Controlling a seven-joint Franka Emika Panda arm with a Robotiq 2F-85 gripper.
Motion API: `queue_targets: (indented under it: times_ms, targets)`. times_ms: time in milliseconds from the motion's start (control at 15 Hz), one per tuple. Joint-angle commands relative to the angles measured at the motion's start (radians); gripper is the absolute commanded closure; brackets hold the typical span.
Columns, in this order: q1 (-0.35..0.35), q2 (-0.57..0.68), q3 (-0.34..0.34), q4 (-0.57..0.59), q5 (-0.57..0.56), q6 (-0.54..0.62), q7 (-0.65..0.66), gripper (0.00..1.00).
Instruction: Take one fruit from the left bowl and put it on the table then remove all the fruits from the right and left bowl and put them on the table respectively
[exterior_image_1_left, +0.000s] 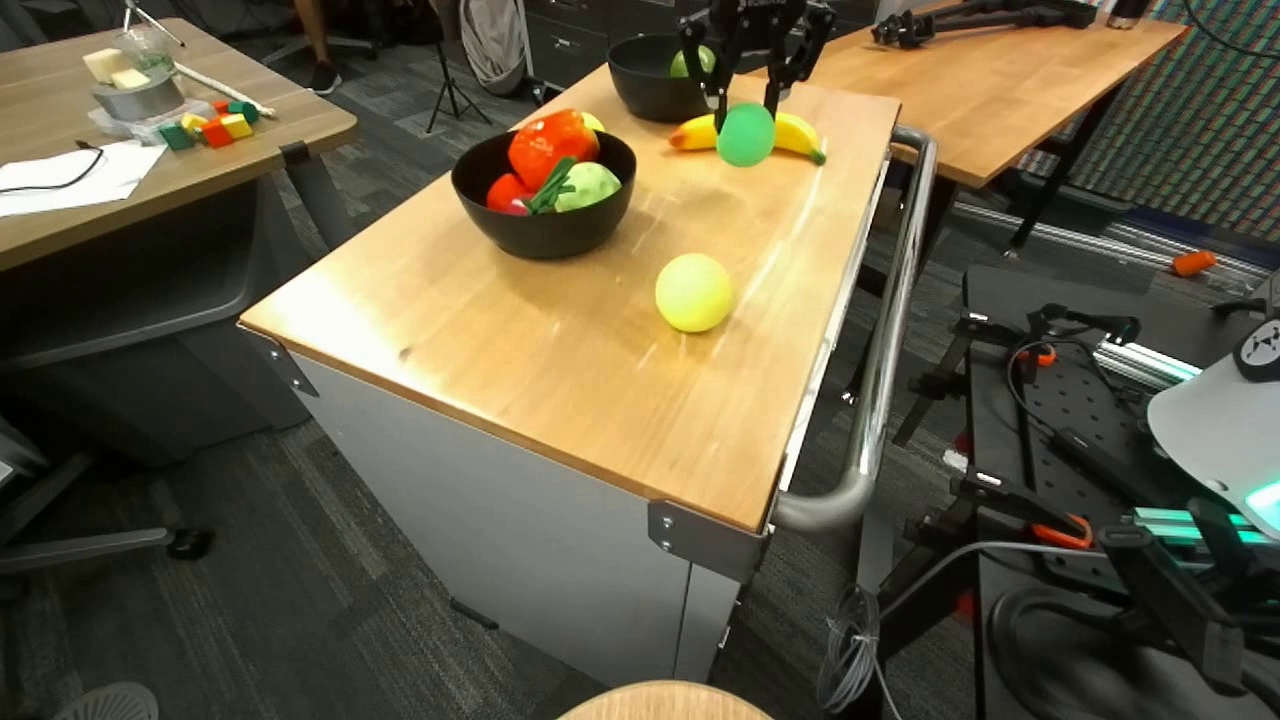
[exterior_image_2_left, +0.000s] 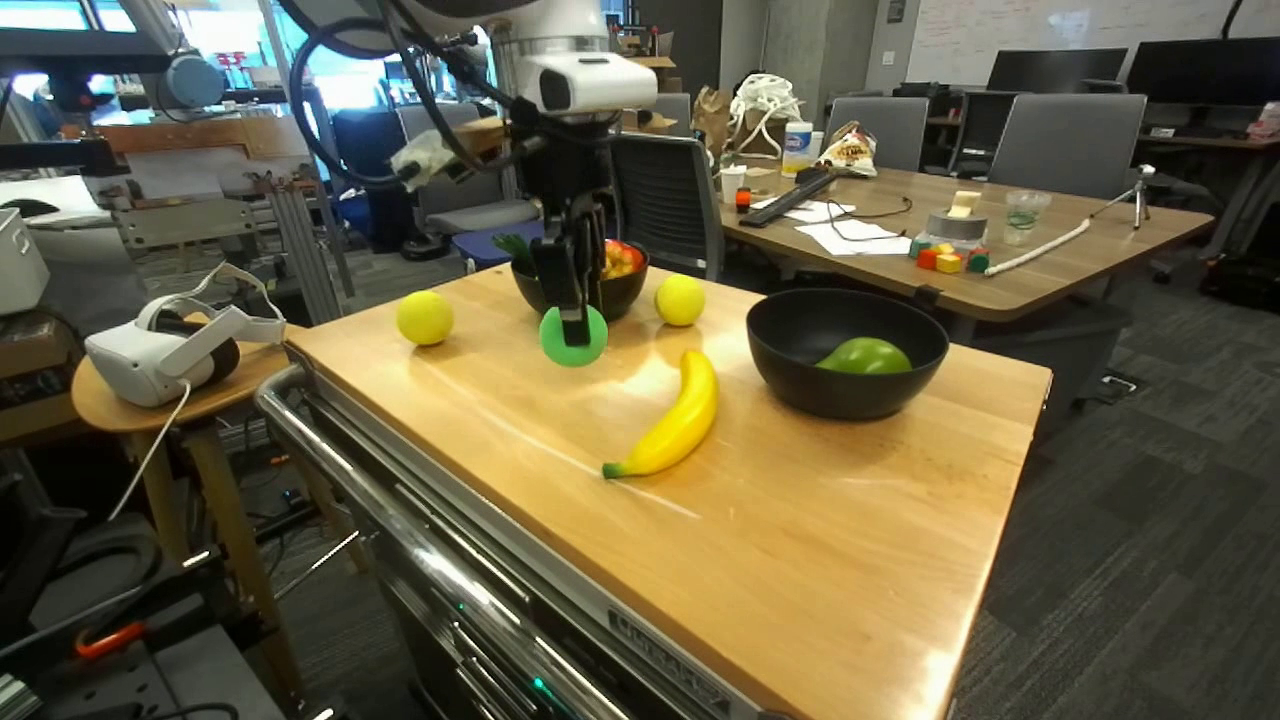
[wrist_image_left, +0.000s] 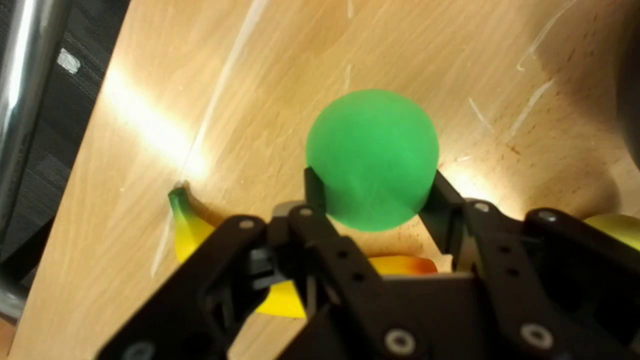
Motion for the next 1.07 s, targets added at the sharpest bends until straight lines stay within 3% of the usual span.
queue_targets:
  times_ms: [0, 133, 333, 400, 733, 1000]
  targets:
    - [-0.017, 0.004, 0.002, -0.027, 0.005, 0.068, -0.009, 0.30]
    - [-0.022, 0.002, -0.003, -0.019, -0.002, 0.055, -0.015, 0.25]
    - [-0.031, -0.020, -0.012, 0.001, -0.035, 0.044, -0.022, 0.03]
    - [-0.037, -0.033, -0.016, 0.016, -0.051, 0.037, -0.025, 0.00]
    - [-0.087, -0.049, -0.045, 0.126, -0.152, 0.053, -0.059, 0.00]
    - [-0.124, 0.050, -0.072, 0.242, -0.173, 0.139, -0.078, 0.00]
